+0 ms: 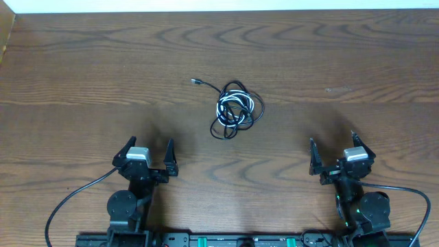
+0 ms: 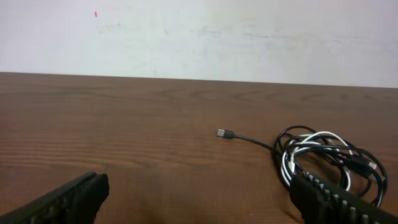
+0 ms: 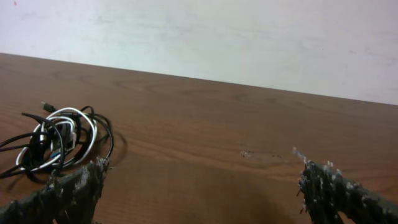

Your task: Untangle cables

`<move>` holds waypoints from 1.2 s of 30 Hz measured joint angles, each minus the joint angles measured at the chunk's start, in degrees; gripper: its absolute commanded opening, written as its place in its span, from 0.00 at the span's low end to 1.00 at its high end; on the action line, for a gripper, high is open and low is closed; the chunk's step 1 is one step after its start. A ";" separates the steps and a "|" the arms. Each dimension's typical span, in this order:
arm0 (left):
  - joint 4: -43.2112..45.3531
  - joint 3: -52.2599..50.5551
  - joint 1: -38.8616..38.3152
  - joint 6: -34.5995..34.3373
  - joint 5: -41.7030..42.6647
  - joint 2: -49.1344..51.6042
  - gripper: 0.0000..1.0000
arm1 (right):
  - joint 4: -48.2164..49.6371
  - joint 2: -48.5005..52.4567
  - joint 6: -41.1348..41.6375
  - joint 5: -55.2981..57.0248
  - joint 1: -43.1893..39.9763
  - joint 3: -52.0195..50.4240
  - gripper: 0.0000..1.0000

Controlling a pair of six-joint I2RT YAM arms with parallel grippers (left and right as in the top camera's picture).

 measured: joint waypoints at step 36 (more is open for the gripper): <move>2.80 5.81 0.00 -1.99 -0.48 1.51 0.98 | 0.02 0.00 0.00 0.00 -0.02 0.00 0.99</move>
